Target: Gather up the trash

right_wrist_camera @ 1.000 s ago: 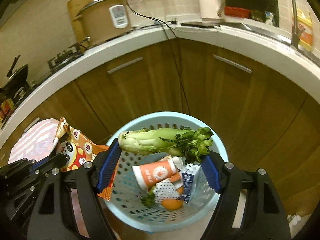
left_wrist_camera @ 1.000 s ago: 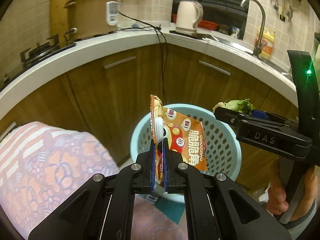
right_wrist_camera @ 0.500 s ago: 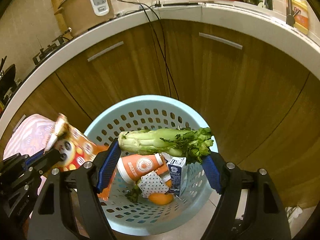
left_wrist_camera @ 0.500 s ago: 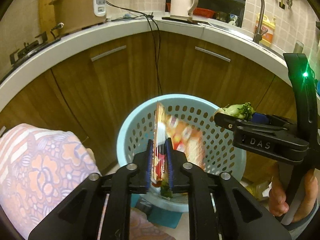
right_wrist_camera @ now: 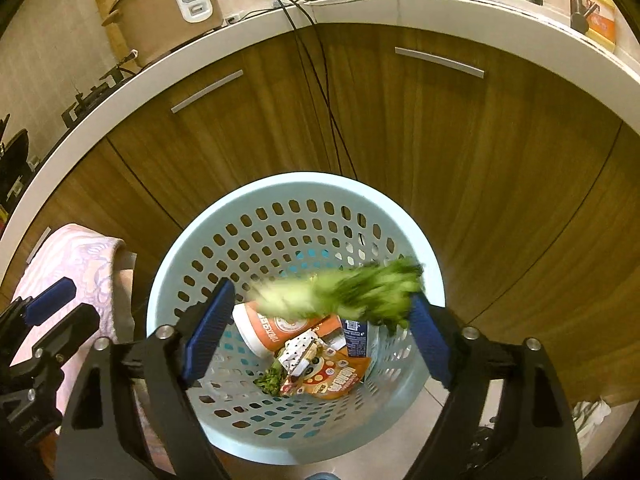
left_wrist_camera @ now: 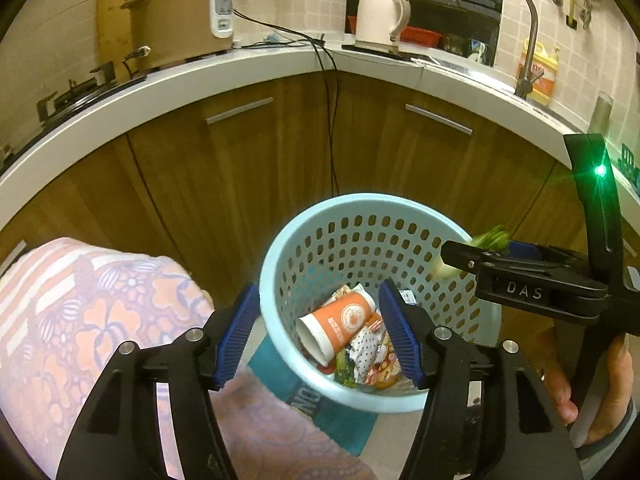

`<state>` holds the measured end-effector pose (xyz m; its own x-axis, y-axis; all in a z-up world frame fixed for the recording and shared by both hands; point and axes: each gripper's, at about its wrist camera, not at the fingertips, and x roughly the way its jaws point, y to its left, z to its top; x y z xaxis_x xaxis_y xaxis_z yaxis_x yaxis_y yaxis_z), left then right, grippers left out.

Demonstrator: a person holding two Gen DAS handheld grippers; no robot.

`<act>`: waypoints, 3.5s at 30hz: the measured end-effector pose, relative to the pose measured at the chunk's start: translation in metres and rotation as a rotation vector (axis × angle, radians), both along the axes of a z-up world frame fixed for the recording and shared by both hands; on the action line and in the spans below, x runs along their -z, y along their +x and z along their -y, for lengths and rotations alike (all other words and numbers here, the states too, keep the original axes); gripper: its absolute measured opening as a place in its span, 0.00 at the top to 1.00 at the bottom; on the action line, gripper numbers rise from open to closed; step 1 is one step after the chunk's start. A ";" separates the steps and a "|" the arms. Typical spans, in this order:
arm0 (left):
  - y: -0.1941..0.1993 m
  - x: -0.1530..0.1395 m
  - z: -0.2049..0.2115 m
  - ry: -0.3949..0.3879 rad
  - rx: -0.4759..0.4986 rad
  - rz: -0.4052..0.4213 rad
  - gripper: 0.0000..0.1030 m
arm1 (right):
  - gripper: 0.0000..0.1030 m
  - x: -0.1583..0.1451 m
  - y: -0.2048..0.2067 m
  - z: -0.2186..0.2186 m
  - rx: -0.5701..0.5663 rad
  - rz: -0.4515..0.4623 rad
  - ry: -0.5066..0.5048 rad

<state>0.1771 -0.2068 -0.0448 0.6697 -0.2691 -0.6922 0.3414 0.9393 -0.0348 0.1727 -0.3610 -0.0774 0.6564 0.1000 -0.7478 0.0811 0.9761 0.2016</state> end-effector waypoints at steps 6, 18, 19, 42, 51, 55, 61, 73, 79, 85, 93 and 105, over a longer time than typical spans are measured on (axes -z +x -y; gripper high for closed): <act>-0.011 -0.010 -0.018 -0.033 -0.028 0.024 0.41 | 0.15 -0.011 -0.007 -0.005 -0.003 0.025 -0.004; -0.049 -0.030 -0.050 -0.066 -0.161 0.143 0.22 | 0.14 -0.052 -0.049 -0.042 -0.017 0.158 -0.054; -0.052 -0.031 -0.054 -0.066 -0.167 0.150 0.22 | 0.14 -0.055 -0.052 -0.045 -0.014 0.171 -0.070; -0.082 -0.026 -0.100 -0.038 -0.337 0.270 0.17 | 0.14 -0.079 -0.097 -0.100 0.011 0.343 -0.199; -0.081 -0.030 -0.114 -0.093 -0.357 0.254 0.15 | 0.14 -0.080 -0.099 -0.107 0.012 0.347 -0.199; -0.081 -0.031 -0.116 -0.104 -0.345 0.252 0.15 | 0.14 -0.079 -0.098 -0.110 0.008 0.344 -0.194; -0.082 -0.031 -0.115 -0.111 -0.340 0.250 0.15 | 0.14 -0.079 -0.097 -0.111 0.006 0.342 -0.184; -0.081 -0.030 -0.115 -0.128 -0.333 0.238 0.15 | 0.14 -0.081 -0.100 -0.115 0.009 0.360 -0.198; -0.082 -0.031 -0.112 -0.127 -0.332 0.238 0.15 | 0.14 -0.082 -0.102 -0.115 0.008 0.362 -0.190; -0.082 -0.031 -0.111 -0.127 -0.326 0.239 0.15 | 0.14 -0.082 -0.103 -0.115 0.007 0.360 -0.200; -0.082 -0.031 -0.113 -0.129 -0.328 0.237 0.15 | 0.14 -0.082 -0.102 -0.118 0.005 0.359 -0.206; -0.081 -0.029 -0.114 -0.128 -0.330 0.232 0.14 | 0.14 -0.078 -0.101 -0.119 0.005 0.349 -0.199</act>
